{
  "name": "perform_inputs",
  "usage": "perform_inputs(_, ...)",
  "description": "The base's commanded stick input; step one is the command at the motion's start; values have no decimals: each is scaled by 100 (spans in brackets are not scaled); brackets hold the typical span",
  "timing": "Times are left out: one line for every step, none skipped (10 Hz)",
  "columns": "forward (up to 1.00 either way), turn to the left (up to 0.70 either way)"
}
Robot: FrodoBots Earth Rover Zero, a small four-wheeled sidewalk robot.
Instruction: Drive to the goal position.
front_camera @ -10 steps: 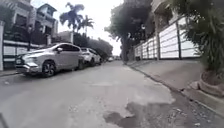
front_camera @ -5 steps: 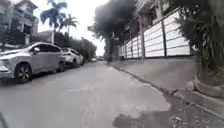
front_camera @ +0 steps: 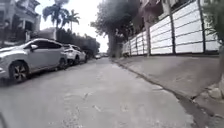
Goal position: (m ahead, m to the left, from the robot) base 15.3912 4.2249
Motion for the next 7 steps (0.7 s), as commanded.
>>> perform_inputs(70,0)
perform_inputs(70,0)
perform_inputs(70,0)
perform_inputs(70,0)
perform_inputs(70,0)
perform_inputs(70,0)
perform_inputs(70,0)
